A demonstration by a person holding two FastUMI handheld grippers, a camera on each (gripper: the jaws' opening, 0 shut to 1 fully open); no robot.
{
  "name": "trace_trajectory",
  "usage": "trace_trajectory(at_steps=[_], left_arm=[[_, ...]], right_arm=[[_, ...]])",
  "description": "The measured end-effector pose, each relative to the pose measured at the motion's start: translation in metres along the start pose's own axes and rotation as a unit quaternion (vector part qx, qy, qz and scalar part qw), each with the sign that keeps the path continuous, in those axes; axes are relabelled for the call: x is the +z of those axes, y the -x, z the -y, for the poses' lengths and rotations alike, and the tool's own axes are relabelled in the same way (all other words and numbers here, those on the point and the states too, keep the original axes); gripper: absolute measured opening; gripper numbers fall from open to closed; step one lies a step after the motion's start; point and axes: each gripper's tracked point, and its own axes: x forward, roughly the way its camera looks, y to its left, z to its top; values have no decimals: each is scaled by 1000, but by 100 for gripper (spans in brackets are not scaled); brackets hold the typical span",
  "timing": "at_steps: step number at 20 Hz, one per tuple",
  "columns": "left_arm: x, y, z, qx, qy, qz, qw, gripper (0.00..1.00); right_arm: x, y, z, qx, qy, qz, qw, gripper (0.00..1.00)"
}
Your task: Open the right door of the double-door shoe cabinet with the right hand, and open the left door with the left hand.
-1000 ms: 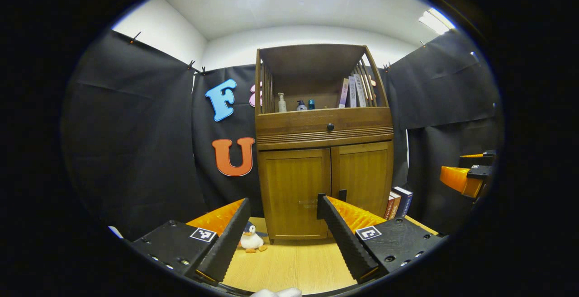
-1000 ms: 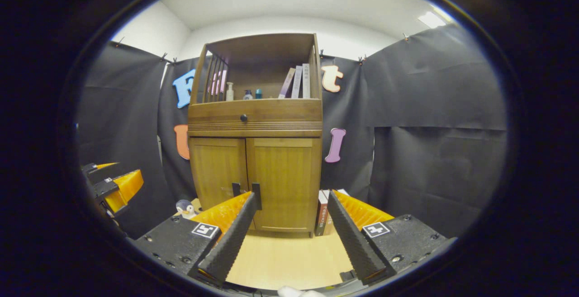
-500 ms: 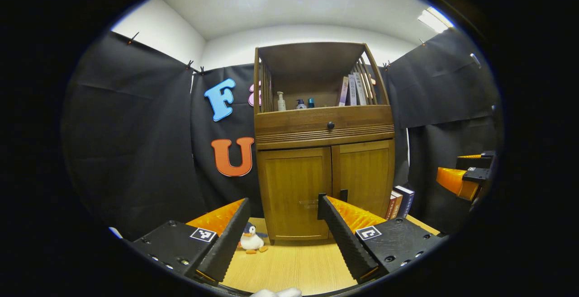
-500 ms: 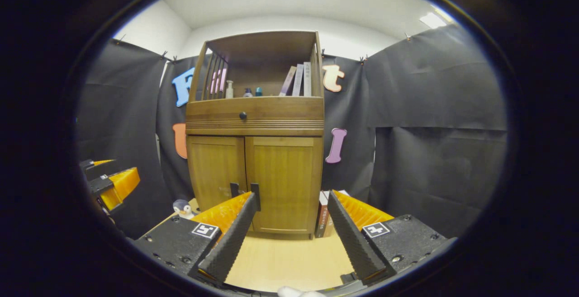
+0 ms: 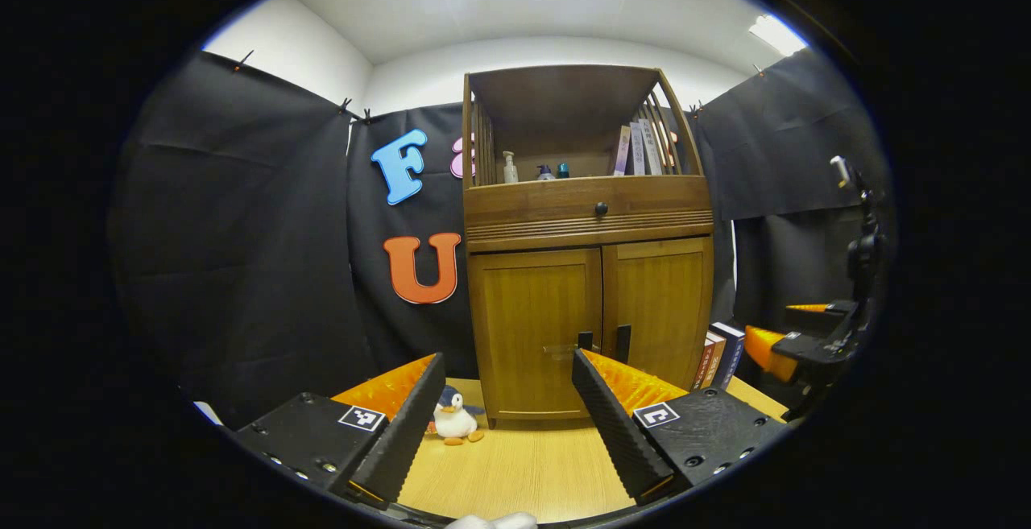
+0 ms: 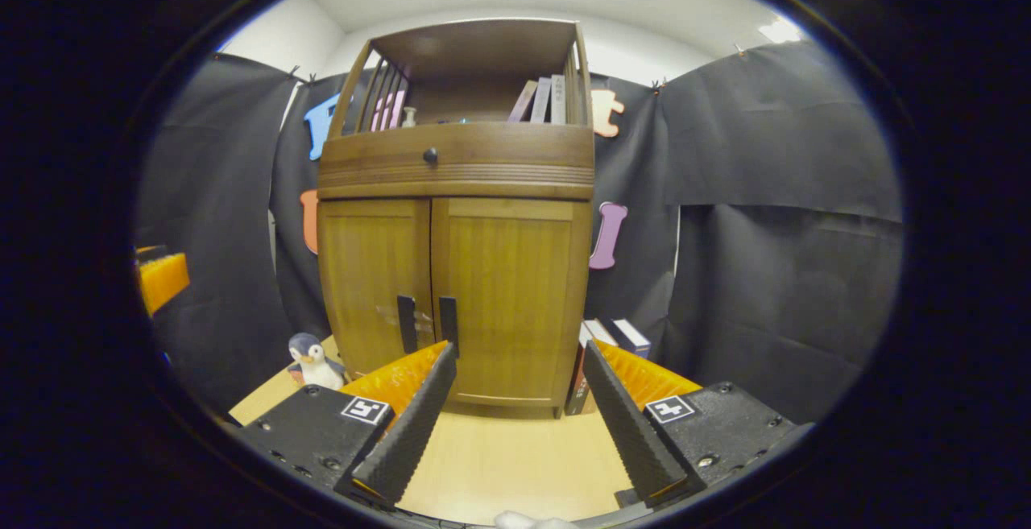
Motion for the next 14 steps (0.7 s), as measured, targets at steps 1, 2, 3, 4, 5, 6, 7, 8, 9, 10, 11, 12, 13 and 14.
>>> trace_trajectory(at_steps=[1, 2, 3, 4, 5, 6, 7, 8, 9, 10, 11, 12, 13, 14], left_arm=[[-3, 1, -2, 1, 1, -2, 1000, 96], [-6, 2, -4, 1, 3, -2, 1000, 96], [-8, 2, -5, -1, 5, -2, 1000, 96], [-12, 3, -7, -1, 6, -3, 1000, 96], [-15, 4, -9, 0, 5, -4, 1000, 96], [-18, 4, -12, 3, 6, -8, 1000, 96], [-20, 4, -13, 5, 7, -11, 1000, 96], [-22, 6, -15, 9, 7, -12, 1000, 96], [-23, 6, -18, 15, 7, -13, 1000, 96], [-24, 7, -20, 21, 8, -14, 1000, 96], [-25, 6, -19, 25, 8, -18, 999, 96], [-26, 6, -19, 30, 7, -22, 999, 96], [-26, 7, -20, 35, 7, -23, 999, 96], [-26, 5, -21, 40, 6, -24, 999, 96]], right_arm=[[-8, -11, -8, 9, -3, 2, 1000, 100], [-15, -21, -16, 13, -5, 0, 1000, 100], [-20, -33, -23, 18, -8, 6, 1000, 99], [-24, -44, -30, 22, -9, 11, 1000, 100], [-28, -58, -37, 23, -7, 16, 1000, 99], [-35, -74, -41, 23, -2, 16, 1000, 99], [-40, -88, -47, 27, -1, 17, 1000, 99], [-43, -103, -54, 30, -3, 16, 999, 99], [-45, -118, -60, 34, -2, 19, 999, 99], [-46, -134, -64, 32, 0, 15, 999, 100], [-47, -150, -67, 32, 0, 10, 999, 99], [-47, -166, -71, 32, 2, 12, 999, 100], [-45, -180, -74, 31, 5, 12, 999, 100], [-46, -194, -78, 33, 9, 8, 999, 100]])
